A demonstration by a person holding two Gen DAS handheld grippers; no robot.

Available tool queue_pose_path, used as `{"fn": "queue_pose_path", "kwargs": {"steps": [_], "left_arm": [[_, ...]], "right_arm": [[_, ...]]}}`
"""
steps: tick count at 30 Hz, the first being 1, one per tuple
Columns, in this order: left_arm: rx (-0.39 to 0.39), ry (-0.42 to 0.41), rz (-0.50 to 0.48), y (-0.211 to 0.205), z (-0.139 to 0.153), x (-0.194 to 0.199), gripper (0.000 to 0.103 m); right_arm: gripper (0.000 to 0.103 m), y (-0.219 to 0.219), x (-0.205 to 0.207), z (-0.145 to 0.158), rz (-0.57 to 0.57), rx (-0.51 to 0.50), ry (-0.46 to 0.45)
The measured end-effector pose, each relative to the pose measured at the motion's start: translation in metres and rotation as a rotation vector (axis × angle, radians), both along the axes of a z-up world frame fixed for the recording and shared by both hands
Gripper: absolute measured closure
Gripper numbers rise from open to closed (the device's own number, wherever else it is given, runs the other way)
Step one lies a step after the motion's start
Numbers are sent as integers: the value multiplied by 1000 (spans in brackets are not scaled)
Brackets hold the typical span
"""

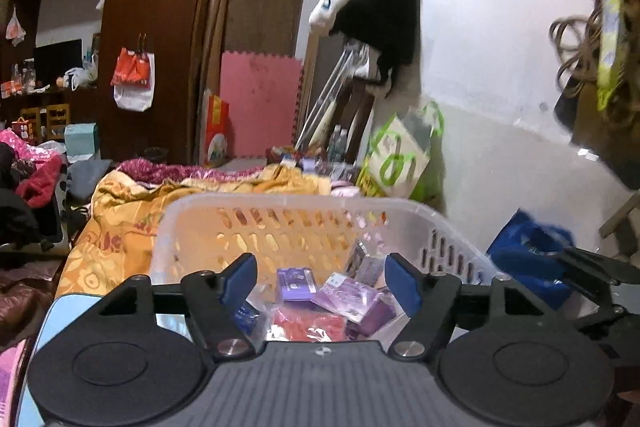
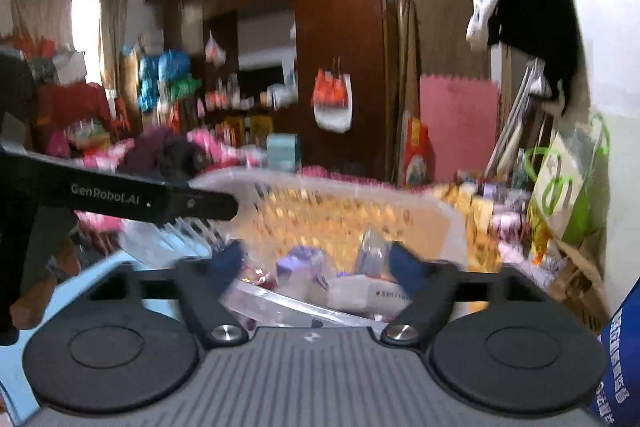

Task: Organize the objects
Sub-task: 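Drop dark red box into basket with left tool while right tool drops silver foil packet, then carry red candy bag into basket with left tool while right tool carries white packet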

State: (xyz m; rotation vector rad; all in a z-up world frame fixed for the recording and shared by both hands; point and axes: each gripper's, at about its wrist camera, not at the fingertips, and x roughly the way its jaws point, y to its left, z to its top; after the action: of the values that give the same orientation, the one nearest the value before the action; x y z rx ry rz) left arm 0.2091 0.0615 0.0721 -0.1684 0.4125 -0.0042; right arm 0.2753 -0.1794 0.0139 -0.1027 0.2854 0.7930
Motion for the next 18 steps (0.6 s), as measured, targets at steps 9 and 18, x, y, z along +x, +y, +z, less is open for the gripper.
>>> {"fn": "queue_pose_path", "kwargs": {"steps": [9,18], "left_arm": [[33,0,6,12,-62,-109,18],[-138,173,59,74,-110,-83,17]], "right_arm": [[0,-52,-65,-68,32,-8,19],[0,-40,-36,-92,50,-37,213]]}}
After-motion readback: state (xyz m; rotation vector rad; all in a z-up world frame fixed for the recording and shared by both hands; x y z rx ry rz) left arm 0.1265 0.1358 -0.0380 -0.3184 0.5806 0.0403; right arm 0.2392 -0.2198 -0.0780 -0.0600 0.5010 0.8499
